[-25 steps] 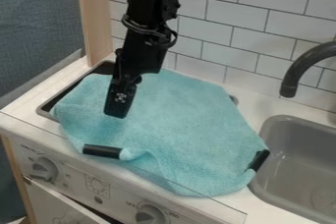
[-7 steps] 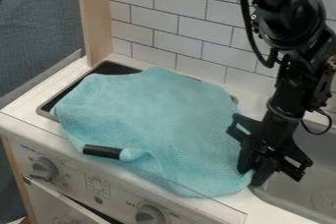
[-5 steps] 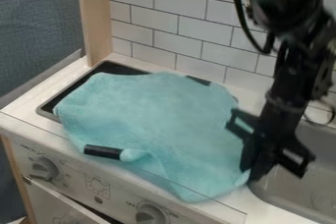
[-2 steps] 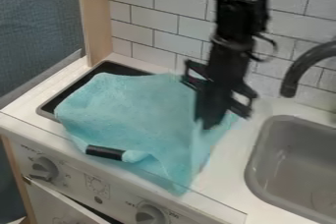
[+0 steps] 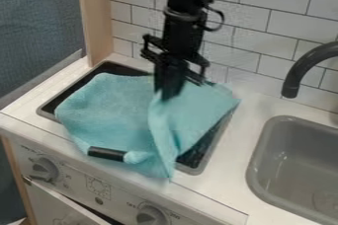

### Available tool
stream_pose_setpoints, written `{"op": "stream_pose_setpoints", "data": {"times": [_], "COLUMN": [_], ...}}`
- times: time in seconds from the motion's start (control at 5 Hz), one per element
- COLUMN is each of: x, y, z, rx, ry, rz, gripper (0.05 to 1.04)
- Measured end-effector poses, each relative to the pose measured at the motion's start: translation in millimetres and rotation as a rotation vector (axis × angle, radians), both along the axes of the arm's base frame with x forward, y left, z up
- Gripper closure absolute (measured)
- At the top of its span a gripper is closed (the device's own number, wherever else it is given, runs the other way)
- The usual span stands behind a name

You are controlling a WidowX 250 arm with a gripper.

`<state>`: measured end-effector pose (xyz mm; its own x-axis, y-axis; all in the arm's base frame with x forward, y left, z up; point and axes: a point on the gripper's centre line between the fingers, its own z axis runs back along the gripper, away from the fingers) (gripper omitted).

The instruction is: Fold the cloth from left to right

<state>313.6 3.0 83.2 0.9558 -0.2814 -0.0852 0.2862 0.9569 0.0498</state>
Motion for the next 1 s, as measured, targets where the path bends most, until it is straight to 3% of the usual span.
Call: {"op": "stream_pose_setpoints", "data": {"times": [0.2, 0.6, 0.8, 1.0], "x": [8, 18, 19, 18], "y": [16, 34, 37, 38], "z": [-14.6, -40.0, -42.1, -41.9], "rx": [-0.001, 0.005, 0.022, 0.022], "ry": [0.036, 0.063, 0.059, 0.065], "rz": [-0.012, -0.013, -0.001, 0.006], "gripper": [1.03, 1.006, 0.846, 0.58]}}
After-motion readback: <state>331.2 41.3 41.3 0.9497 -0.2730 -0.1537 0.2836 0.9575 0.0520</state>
